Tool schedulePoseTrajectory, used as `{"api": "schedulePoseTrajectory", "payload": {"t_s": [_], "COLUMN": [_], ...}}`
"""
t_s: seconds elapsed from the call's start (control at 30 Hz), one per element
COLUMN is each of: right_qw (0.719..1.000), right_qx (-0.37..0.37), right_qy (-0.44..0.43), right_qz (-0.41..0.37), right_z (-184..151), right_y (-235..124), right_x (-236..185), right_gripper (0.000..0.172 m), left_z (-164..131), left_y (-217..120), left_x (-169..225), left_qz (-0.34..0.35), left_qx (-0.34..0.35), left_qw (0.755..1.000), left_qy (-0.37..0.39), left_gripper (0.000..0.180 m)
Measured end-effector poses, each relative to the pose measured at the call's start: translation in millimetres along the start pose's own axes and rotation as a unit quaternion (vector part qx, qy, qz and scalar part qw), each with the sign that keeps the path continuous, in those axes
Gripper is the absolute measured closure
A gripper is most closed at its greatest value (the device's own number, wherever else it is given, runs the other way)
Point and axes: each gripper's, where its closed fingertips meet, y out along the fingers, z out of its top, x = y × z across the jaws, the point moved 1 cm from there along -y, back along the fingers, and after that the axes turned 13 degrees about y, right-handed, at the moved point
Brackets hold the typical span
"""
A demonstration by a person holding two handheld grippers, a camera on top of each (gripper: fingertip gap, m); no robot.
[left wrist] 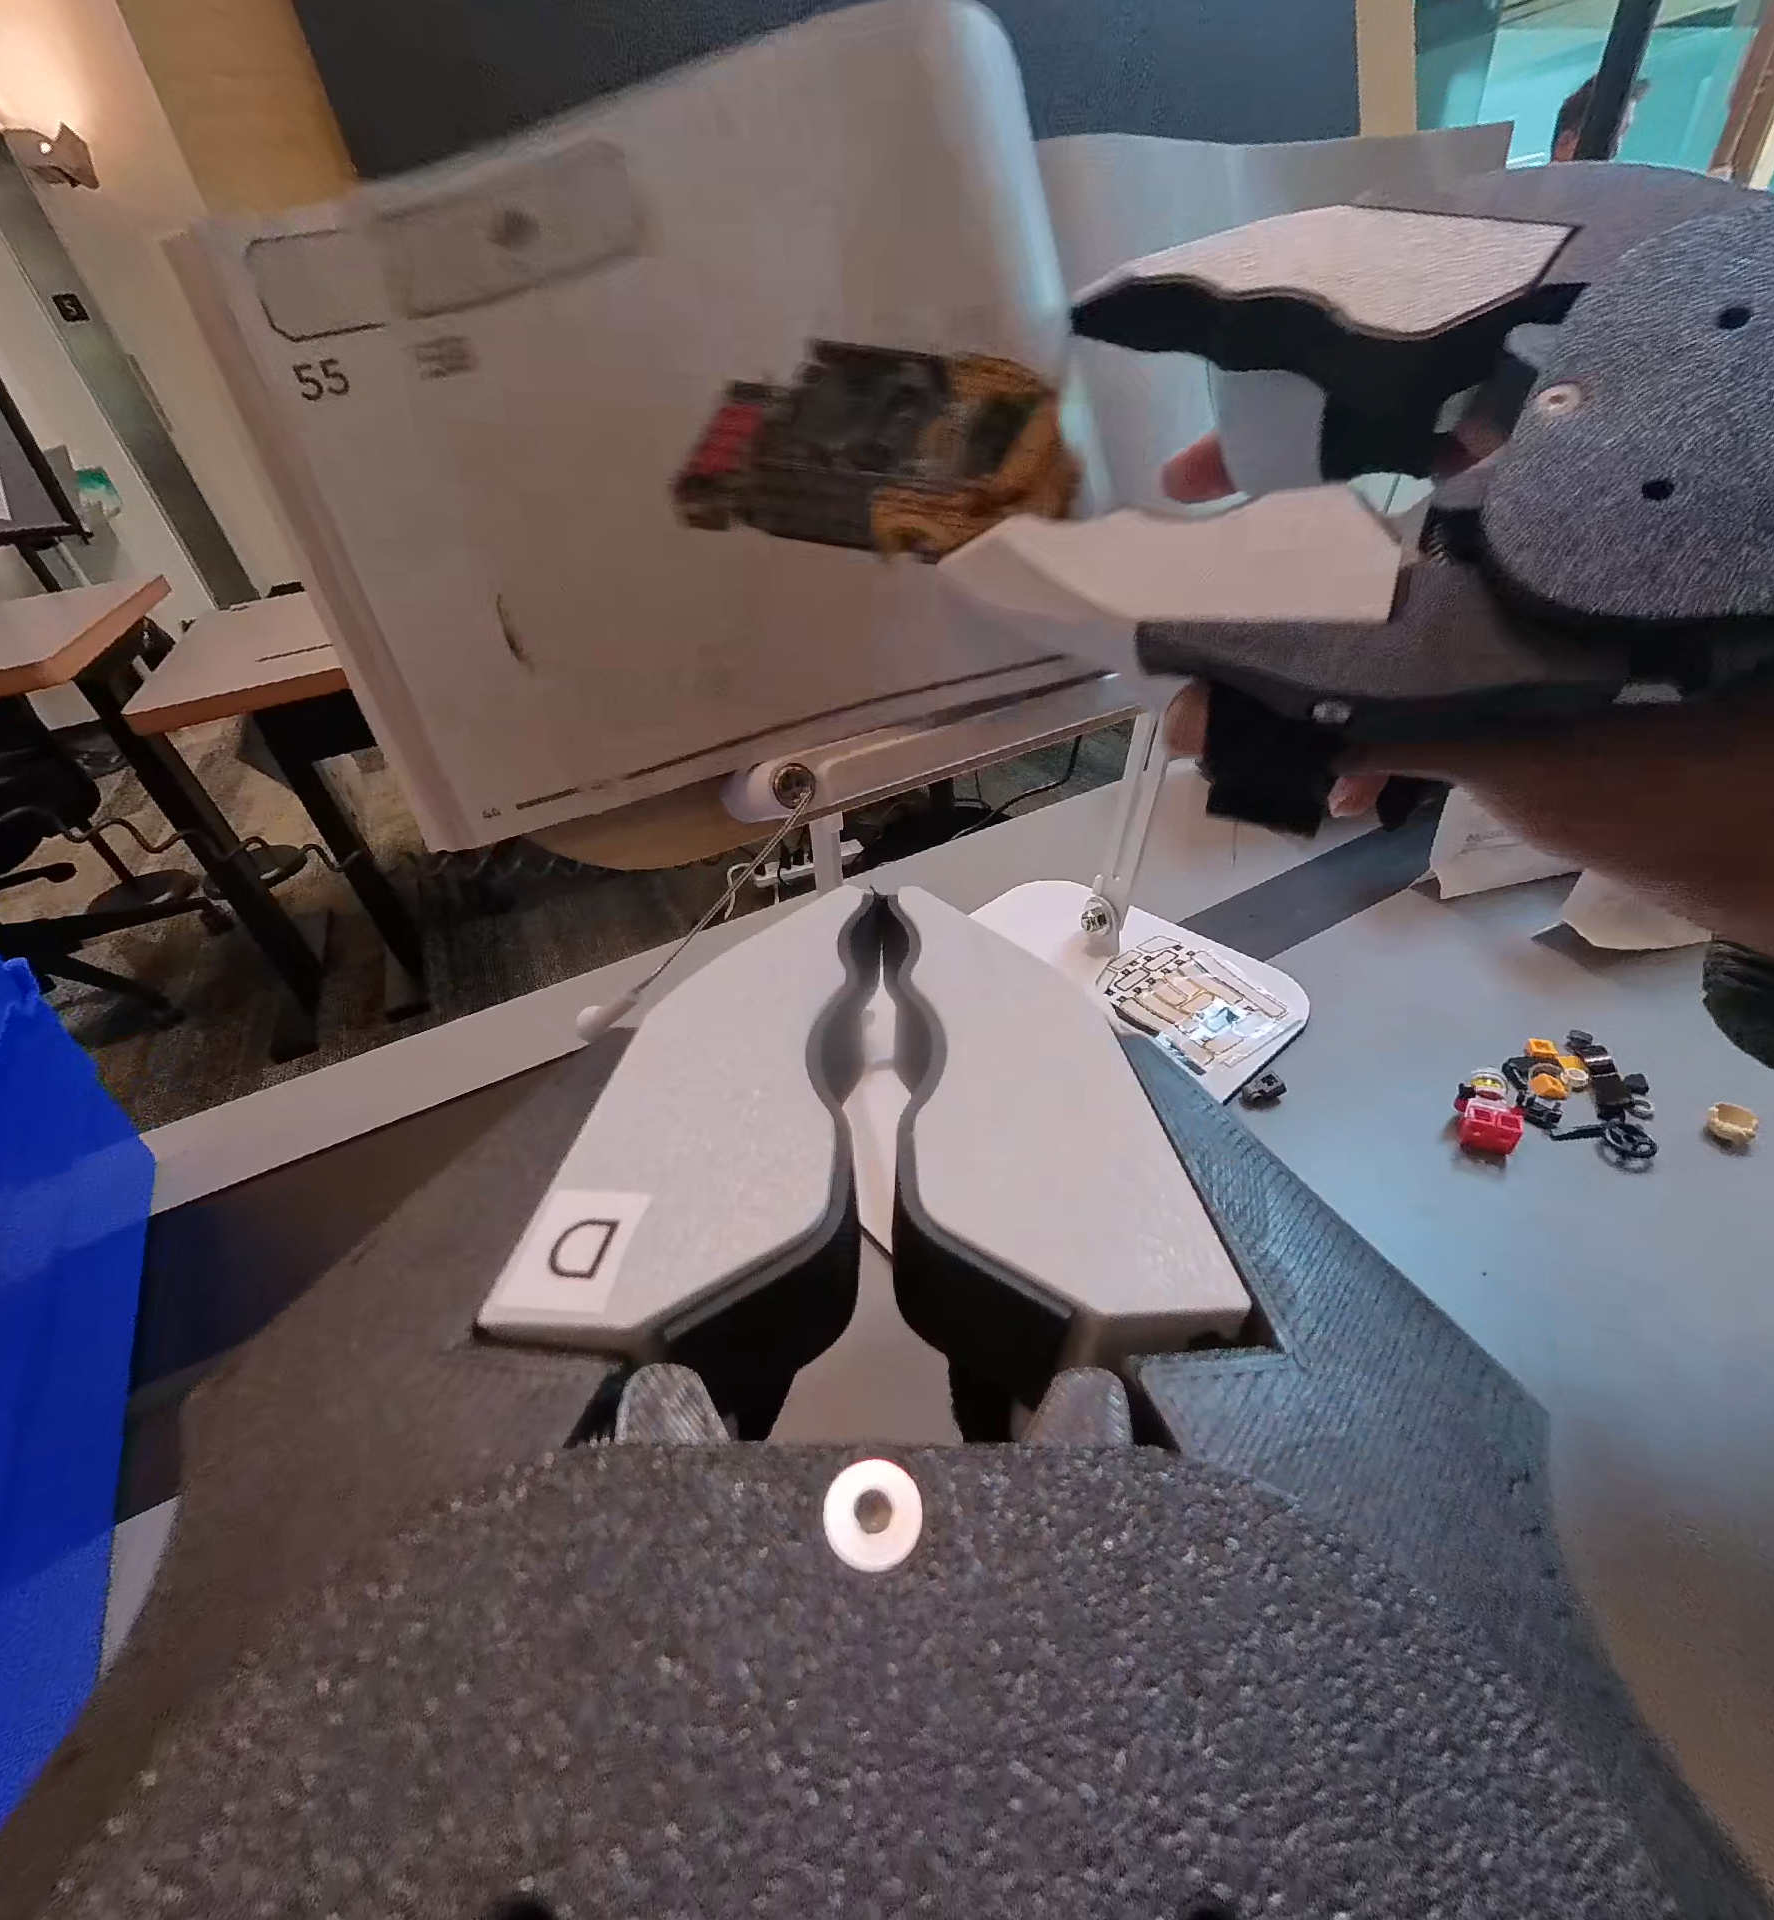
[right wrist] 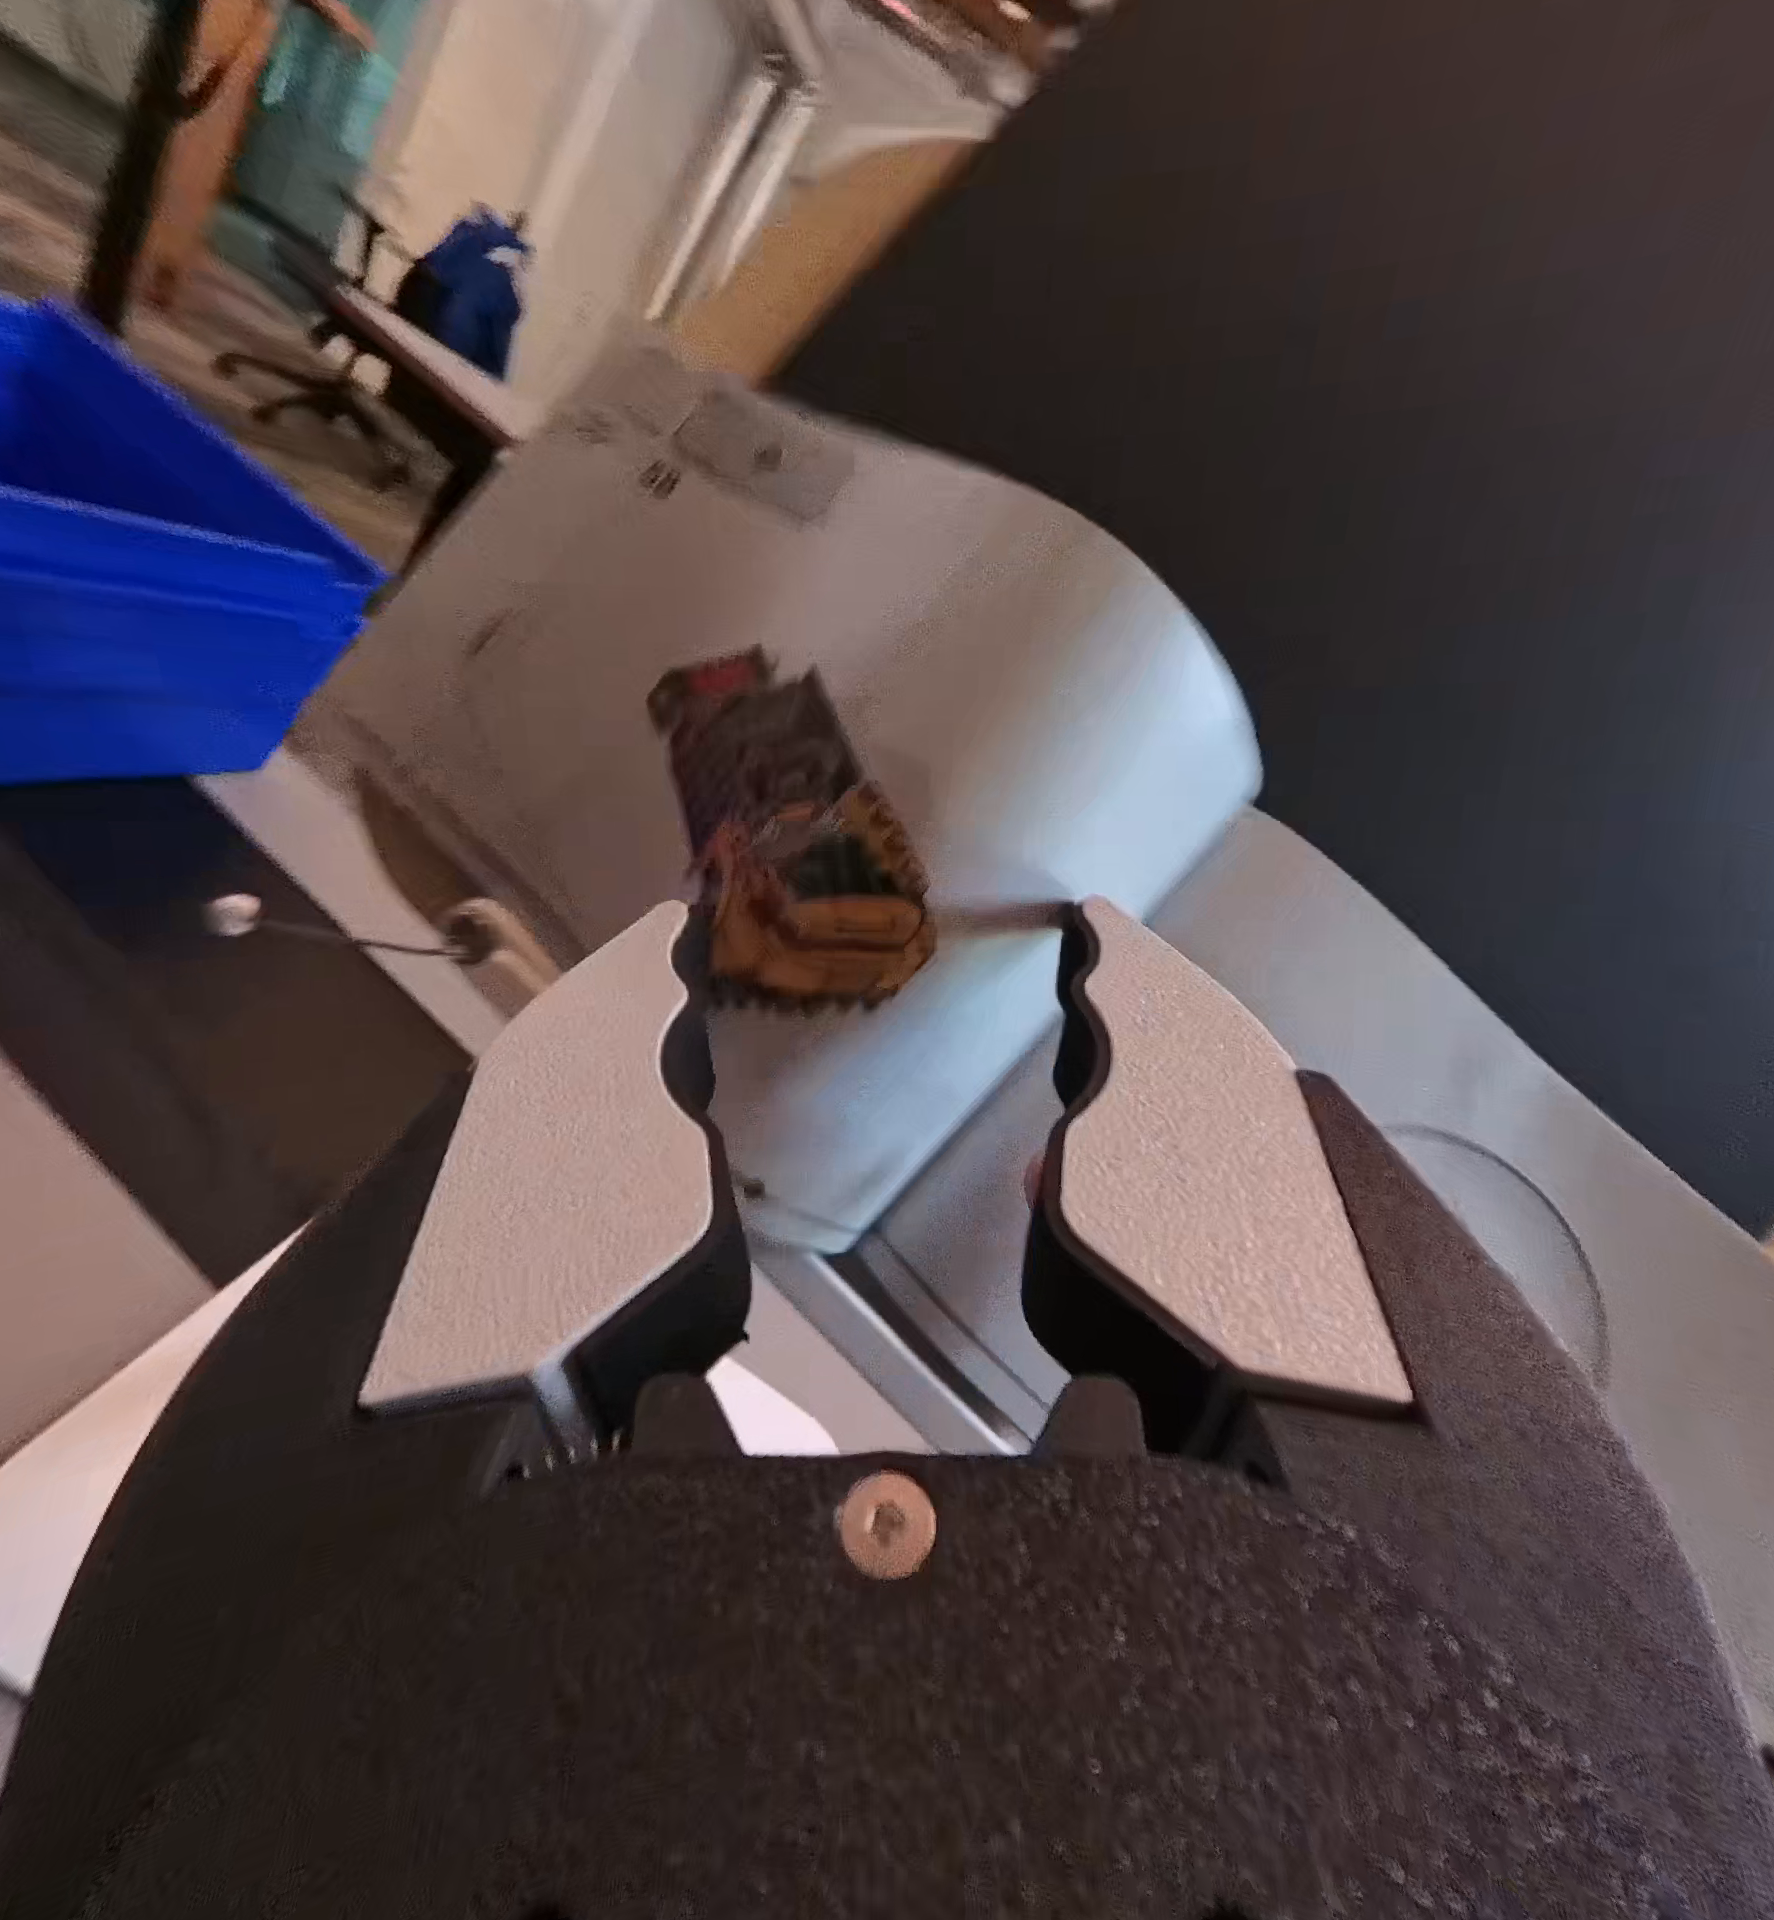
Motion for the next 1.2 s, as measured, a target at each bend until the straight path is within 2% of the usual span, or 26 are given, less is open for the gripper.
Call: {"api": "schedulePoseTrajectory", "payload": {"t_s": [0.1, 0.23, 0.37, 0.5, 0.6, 0.73, 0.77, 0.83, 1.03, 1.13, 1.2], "right_qw": [0.999, 0.996, 0.993, 0.99, 0.988, 0.985, 0.983, 0.98, 0.967, 0.973, 0.98], "right_qx": [-0.012, -0.05, -0.035, -0.001, 0.01, 0.014, 0.014, 0.014, 0.013, 0.003, -0.011], "right_qy": [-0.024, -0.019, -0.001, 0.051, 0.101, 0.146, 0.156, 0.168, 0.212, 0.198, 0.179], "right_qz": [0.041, 0.075, 0.11, 0.129, 0.115, 0.096, 0.095, 0.102, 0.141, 0.117, 0.089], "right_z": [-1, -15, -12, 8, 20, 31, 34, 40, 48, 37, 22], "right_y": [4, 8, -7, -51, -90, -119, -124, -137, -195, -230, -254], "right_x": [-28, -44, -50, -41, -23, -4, -2, 2, 32, 61, 81], "right_gripper": [0.105, 0.104, 0.105, 0.11, 0.118, 0.132, 0.139, 0.172, 0.172, 0.172, 0.16], "left_z": [-1, -1, -2, 3, 15, 25, 28, 35, 67, 76, 80], "left_y": [0, -2, -3, -7, -12, -13, -14, -17, -39, -53, -63], "left_x": [0, -3, -5, -6, -8, 4, 6, 11, 23, 23, 23], "left_qz": [0.0, 0.001, 0.004, 0.012, 0.032, 0.025, 0.024, 0.022, 0.002, 0.01, 0.012], "left_qx": [-0.001, 0.001, 0.001, 0.007, 0.023, 0.032, 0.032, 0.034, 0.042, 0.039, 0.035], "left_qw": [1.0, 1.0, 1.0, 1.0, 0.999, 0.999, 0.999, 0.999, 0.998, 0.998, 0.998], "left_qy": [0.004, 0.0, 0.002, -0.006, 0.0, 0.005, 0.008, 0.015, 0.041, 0.053, 0.052], "left_gripper": [0.18, 0.18, 0.18, 0.18, 0.18, 0.18, 0.18, 0.18, 0.18, 0.18, 0.18]}}
